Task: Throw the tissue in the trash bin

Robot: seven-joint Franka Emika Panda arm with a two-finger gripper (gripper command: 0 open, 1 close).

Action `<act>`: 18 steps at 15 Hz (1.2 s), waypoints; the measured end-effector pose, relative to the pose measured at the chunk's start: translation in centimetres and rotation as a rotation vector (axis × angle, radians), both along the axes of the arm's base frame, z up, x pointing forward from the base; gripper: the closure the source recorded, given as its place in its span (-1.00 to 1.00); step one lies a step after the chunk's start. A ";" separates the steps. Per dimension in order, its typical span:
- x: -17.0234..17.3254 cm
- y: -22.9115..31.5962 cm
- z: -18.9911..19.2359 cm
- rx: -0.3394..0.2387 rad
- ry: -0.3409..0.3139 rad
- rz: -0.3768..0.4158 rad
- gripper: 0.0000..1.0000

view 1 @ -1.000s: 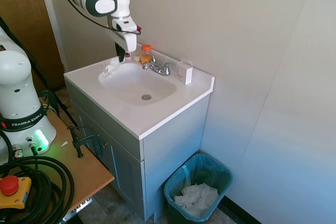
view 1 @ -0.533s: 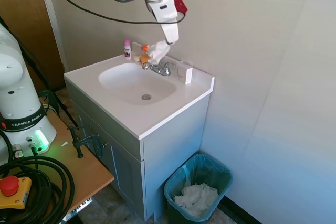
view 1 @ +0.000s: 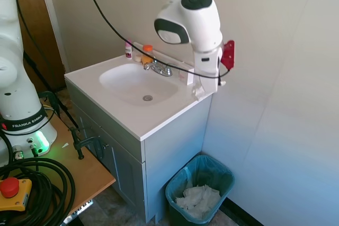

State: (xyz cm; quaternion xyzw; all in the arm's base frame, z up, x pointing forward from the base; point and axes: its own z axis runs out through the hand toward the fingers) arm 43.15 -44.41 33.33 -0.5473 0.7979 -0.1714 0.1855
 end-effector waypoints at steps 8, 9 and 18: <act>3.7 -1.4 -11.5 0.061 0.113 0.011 -1.00; 3.9 -1.0 -11.9 0.067 0.116 0.017 -1.00; 4.9 0.2 -12.5 0.071 0.115 0.059 -1.00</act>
